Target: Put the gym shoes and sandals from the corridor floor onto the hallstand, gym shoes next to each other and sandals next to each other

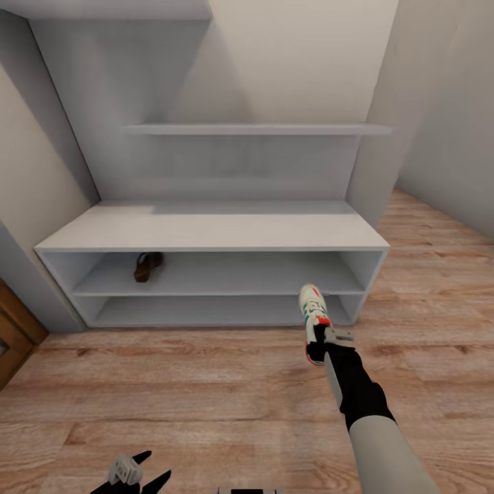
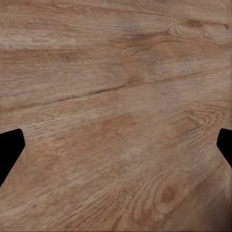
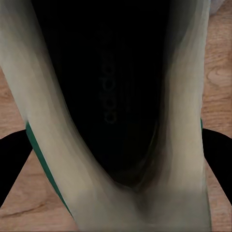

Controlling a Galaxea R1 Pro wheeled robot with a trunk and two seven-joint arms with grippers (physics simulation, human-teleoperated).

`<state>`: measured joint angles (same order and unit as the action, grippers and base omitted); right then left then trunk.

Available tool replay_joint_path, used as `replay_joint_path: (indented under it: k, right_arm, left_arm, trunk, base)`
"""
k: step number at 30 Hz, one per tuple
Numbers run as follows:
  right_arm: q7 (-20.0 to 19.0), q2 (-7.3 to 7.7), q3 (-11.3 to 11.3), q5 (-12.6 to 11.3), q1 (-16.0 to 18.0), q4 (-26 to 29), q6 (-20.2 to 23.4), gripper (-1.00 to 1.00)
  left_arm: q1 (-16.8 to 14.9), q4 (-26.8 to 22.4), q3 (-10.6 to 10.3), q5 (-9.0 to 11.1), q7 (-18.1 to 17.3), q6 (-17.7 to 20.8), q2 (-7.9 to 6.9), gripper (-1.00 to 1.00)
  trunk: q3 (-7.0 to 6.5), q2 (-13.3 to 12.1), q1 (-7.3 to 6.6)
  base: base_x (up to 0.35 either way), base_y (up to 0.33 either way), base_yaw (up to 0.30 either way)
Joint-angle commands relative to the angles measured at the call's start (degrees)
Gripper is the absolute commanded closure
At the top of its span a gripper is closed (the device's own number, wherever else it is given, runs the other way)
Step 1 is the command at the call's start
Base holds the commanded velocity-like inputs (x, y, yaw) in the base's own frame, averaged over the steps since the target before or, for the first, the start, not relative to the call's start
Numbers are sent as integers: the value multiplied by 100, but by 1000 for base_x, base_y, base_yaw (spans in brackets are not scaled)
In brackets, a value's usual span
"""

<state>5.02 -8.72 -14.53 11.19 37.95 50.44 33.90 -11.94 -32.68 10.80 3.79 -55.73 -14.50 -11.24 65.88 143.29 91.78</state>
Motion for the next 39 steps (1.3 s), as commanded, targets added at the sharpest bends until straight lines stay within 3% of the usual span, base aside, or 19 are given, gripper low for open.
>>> replay_joint_path:
  k: [1, 19, 39]
  right_arm:
    - [-11, -6, -15, 47, 3, 11, 29, 100]
    - [6, -3, -24, 59, 6, -16, 29, 100]
    - [17, 0, -24, 59, 5, -25, 29, 100]
  left_arm:
    - [-5, 7, 5, 8, -23, -27, 3, -100]
    - [-3, 6, -30, 8, -17, -26, 17, -100]
    - [-4, 7, -27, 8, -26, -18, 8, -100]
  trunk:
    - [5, 2, 2]
    - [5, 2, 2]
    - [5, 2, 2]
  base:
    - [322, 0, 0]
    - [332, -28, 0]
    - [181, 0, 0]
